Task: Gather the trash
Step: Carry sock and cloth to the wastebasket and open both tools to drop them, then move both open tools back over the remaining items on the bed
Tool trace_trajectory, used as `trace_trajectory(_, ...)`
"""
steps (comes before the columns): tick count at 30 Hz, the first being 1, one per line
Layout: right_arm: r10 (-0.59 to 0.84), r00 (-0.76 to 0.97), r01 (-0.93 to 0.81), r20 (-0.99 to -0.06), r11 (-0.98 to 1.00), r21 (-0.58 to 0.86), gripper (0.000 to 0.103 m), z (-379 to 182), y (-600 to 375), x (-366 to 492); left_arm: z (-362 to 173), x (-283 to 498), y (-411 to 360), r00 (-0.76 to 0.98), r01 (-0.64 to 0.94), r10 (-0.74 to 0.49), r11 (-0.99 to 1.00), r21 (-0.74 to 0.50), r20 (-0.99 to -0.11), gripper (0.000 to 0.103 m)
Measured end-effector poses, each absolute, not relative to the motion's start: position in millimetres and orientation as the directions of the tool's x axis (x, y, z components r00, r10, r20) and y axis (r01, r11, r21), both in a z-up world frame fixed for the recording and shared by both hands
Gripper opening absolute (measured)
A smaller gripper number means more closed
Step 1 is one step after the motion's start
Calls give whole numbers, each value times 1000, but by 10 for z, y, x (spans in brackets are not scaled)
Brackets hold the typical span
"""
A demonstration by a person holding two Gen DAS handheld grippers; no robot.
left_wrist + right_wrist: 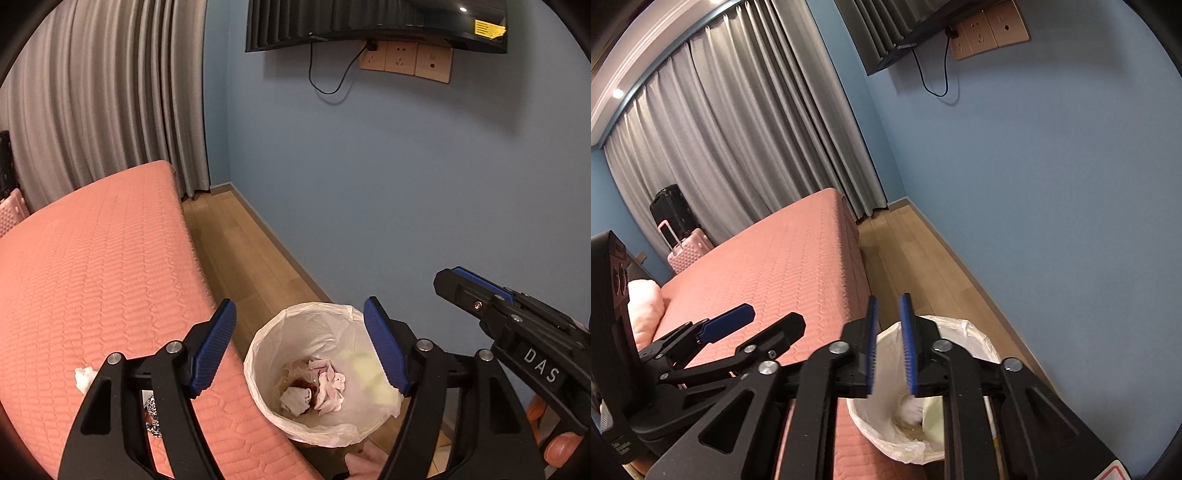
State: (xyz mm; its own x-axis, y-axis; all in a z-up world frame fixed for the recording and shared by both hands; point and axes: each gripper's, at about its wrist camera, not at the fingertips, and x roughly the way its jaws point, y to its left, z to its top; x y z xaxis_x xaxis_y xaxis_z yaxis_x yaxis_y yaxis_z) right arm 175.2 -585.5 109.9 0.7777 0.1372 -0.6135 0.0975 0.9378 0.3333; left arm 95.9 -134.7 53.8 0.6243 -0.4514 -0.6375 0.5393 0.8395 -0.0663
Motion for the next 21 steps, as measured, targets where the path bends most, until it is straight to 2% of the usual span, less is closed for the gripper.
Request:
trace_trajectory(13,165,761,55,-627,947,316,20,1028,-5583,1771,458,1008,-1058,634,478,-430,871,-112,-642,68)
trace_trajectory(17,178,763,34,-622,949,313,26,1060,-5457,1726,453,995,-927,643,456,-420,882,-121,-640,68)
trace_trajectory(21,195,758,10,-623,951,310,27,1074,-5305,1712,446,1008,-815,648,434,-410,891,-131,-641,68)
